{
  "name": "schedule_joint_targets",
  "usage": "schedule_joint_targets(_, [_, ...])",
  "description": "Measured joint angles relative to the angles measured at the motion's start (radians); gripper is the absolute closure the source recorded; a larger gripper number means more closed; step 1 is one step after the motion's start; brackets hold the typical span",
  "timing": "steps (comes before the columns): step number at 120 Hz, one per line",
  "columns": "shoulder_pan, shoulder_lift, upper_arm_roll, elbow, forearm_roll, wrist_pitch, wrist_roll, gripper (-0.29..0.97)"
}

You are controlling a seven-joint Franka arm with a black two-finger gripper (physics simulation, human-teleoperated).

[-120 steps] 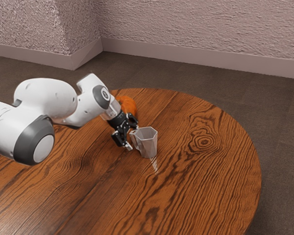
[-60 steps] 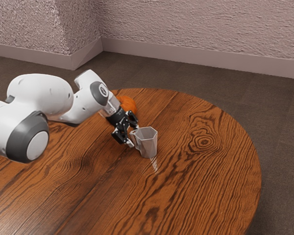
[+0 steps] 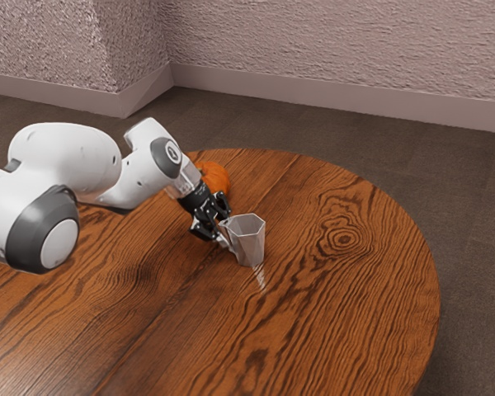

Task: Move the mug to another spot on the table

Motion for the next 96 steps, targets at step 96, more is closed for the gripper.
schedule_joint_targets(96, [0.015,-0.077,0.002,-0.055,0.022,-0.066,-0.003,0.73])
